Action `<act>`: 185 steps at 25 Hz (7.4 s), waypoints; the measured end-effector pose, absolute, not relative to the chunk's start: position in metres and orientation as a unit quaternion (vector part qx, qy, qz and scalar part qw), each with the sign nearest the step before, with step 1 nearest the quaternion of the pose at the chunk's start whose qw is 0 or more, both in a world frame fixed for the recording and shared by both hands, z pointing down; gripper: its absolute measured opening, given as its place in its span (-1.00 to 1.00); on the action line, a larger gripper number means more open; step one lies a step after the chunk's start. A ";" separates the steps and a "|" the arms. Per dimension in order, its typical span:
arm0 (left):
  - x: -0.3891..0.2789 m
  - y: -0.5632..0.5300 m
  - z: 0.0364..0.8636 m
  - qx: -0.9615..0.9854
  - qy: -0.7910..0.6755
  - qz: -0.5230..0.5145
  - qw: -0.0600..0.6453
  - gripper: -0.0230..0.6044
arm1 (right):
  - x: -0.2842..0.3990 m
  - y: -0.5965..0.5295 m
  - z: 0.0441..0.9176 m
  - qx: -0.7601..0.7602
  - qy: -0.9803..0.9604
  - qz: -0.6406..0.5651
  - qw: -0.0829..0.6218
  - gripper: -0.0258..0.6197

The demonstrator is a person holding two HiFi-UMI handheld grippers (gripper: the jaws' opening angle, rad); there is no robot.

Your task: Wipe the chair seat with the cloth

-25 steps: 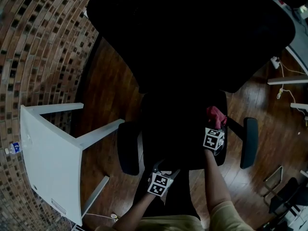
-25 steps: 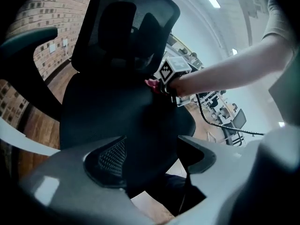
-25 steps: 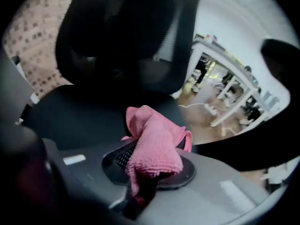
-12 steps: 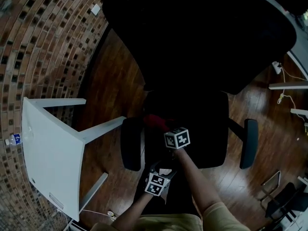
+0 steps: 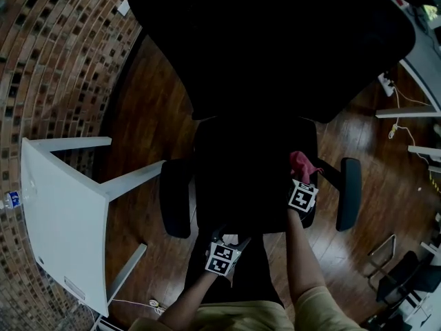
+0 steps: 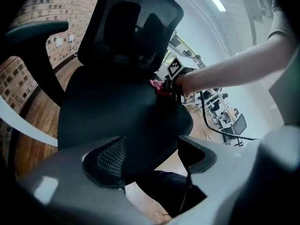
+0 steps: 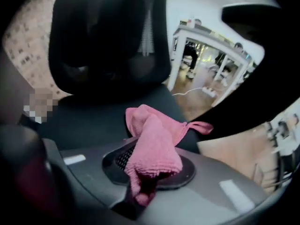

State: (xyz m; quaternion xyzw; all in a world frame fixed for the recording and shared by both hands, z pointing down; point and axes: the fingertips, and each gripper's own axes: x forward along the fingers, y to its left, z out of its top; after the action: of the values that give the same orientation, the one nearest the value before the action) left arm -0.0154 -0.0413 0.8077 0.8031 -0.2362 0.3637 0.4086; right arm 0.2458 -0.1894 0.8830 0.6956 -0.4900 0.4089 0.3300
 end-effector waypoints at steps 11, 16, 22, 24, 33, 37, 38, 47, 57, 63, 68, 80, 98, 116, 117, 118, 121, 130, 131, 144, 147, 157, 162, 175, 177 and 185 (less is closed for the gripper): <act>-0.031 -0.028 0.813 0.791 -0.251 0.368 0.420 0.17 | -0.071 -0.224 0.862 0.365 -0.713 0.584 0.128 -0.73; -0.044 -0.021 0.818 0.790 -0.246 0.377 0.416 0.15 | -0.123 -0.220 0.872 0.358 -0.726 0.569 0.142 -0.73; -0.041 -0.007 0.819 0.788 -0.238 0.378 0.424 0.15 | 0.138 -0.182 0.892 0.590 -0.591 0.486 0.258 -0.73; -0.035 -0.011 0.815 0.794 -0.235 0.374 0.418 0.15 | 0.233 -0.167 0.883 0.656 -0.542 0.419 0.316 -0.73; -0.062 -0.001 0.824 0.778 -0.256 0.392 0.419 0.15 | 0.082 -0.186 0.884 0.498 -0.667 0.506 0.227 -0.73; -0.091 0.012 0.827 0.763 -0.273 0.407 0.422 0.16 | -0.105 -0.191 0.858 0.347 -0.756 0.537 0.142 -0.73; -0.097 0.015 0.826 0.760 -0.276 0.409 0.423 0.16 | -0.129 -0.190 0.858 0.338 -0.757 0.543 0.134 -0.73; -0.092 0.011 0.817 0.752 -0.297 0.388 0.442 0.16 | 0.104 -0.154 0.899 0.607 -0.592 0.469 0.247 -0.73; -0.067 -0.009 0.809 0.768 -0.308 0.369 0.423 0.16 | 0.198 -0.143 0.880 0.652 -0.542 0.472 0.243 -0.73; -0.112 0.007 0.813 0.737 -0.343 0.392 0.430 0.16 | -0.094 -0.173 0.855 0.377 -0.743 0.536 0.137 -0.73; -0.128 0.013 0.811 0.739 -0.340 0.406 0.417 0.16 | -0.100 -0.163 0.879 0.409 -0.732 0.512 0.186 -0.73; -0.043 -0.026 0.815 0.793 -0.268 0.382 0.392 0.16 | 0.266 -0.118 0.872 0.674 -0.522 0.418 0.314 -0.73; -0.149 0.023 0.807 0.733 -0.333 0.411 0.429 0.16 | 0.080 -0.100 0.900 0.567 -0.613 0.494 0.244 -0.73; -0.152 -0.004 0.767 0.778 -0.304 0.403 0.373 0.15 | -0.135 -0.090 0.861 0.357 -0.753 0.529 0.162 -0.73; -0.159 -0.002 0.767 0.773 -0.312 0.404 0.377 0.15 | -0.144 -0.090 0.865 0.357 -0.753 0.526 0.168 -0.73; -0.165 0.000 0.768 0.768 -0.319 0.405 0.381 0.15 | -0.142 -0.091 0.868 0.366 -0.751 0.522 0.175 -0.73; -0.171 0.005 0.770 0.756 -0.329 0.402 0.397 0.15 | -0.066 -0.086 0.884 0.453 -0.702 0.503 0.222 -0.73; -0.120 0.000 0.772 0.776 -0.305 0.380 0.400 0.15 | 0.281 -0.032 0.863 0.674 -0.513 0.399 0.352 -0.74; -0.118 -0.002 0.771 0.777 -0.305 0.379 0.400 0.15 | 0.276 -0.033 0.863 0.667 -0.514 0.403 0.359 -0.73; -0.196 -0.004 0.748 0.733 -0.392 0.374 0.411 0.15 | -0.142 -0.076 0.861 0.392 -0.714 0.560 0.155 -0.73; -0.194 -0.006 0.750 0.734 -0.389 0.373 0.413 0.15 | -0.054 -0.064 0.883 0.475 -0.675 0.520 0.218 -0.73; -0.143 -0.012 0.759 0.762 -0.342 0.365 0.411 0.15 | 0.291 -0.011 0.861 0.707 -0.471 0.446 0.281 -0.74; -0.160 -0.025 0.749 0.755 -0.373 0.350 0.411 0.16 | 0.175 -0.032 0.874 0.627 -0.553 0.511 0.200 -0.73; -0.191 -0.014 0.739 0.746 -0.383 0.366 0.403 0.16 | -0.088 -0.024 0.884 0.467 -0.645 0.589 0.137 -0.73; -0.183 -0.013 0.739 0.750 -0.378 0.362 0.405 0.16 | -0.005 -0.014 0.887 0.539 -0.602 0.574 0.134 -0.73; -0.165 -0.016 0.747 0.762 -0.359 0.357 0.404 0.16 | 0.262 0.031 0.861 0.707 -0.487 0.480 0.181 -0.73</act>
State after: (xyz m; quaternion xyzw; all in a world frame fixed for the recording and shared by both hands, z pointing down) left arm -0.1654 -0.0155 0.7473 0.7624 -0.3588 0.3566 0.4037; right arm 0.2616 0.0307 0.8612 0.7072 -0.4865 0.4800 0.1809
